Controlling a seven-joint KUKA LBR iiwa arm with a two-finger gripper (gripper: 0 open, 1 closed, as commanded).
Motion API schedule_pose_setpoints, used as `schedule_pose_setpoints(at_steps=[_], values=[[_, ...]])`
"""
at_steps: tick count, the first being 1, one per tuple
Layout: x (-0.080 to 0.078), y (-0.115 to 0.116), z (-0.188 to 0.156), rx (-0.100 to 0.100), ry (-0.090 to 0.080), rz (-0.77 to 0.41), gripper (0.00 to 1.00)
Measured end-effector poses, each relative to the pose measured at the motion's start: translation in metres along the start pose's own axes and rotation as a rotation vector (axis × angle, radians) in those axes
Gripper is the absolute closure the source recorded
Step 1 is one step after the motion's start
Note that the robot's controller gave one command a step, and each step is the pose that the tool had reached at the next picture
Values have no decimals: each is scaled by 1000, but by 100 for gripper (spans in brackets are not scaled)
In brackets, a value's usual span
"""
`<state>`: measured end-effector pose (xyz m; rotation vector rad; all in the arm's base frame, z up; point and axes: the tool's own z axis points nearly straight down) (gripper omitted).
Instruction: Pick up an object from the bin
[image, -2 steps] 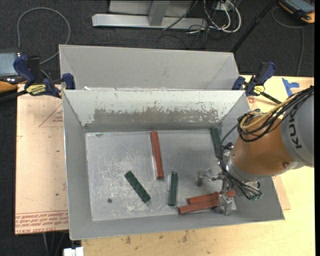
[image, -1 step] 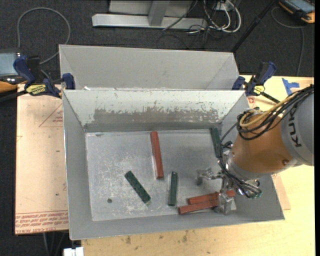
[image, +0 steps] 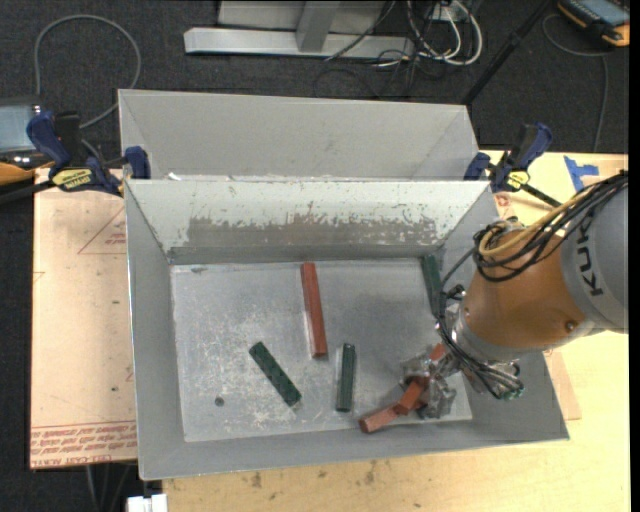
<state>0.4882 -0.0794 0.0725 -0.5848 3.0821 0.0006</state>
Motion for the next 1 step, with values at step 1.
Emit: schedule_pose_setpoints(at_steps=[1], values=[[-2,0,-64,2,-2,1,100]])
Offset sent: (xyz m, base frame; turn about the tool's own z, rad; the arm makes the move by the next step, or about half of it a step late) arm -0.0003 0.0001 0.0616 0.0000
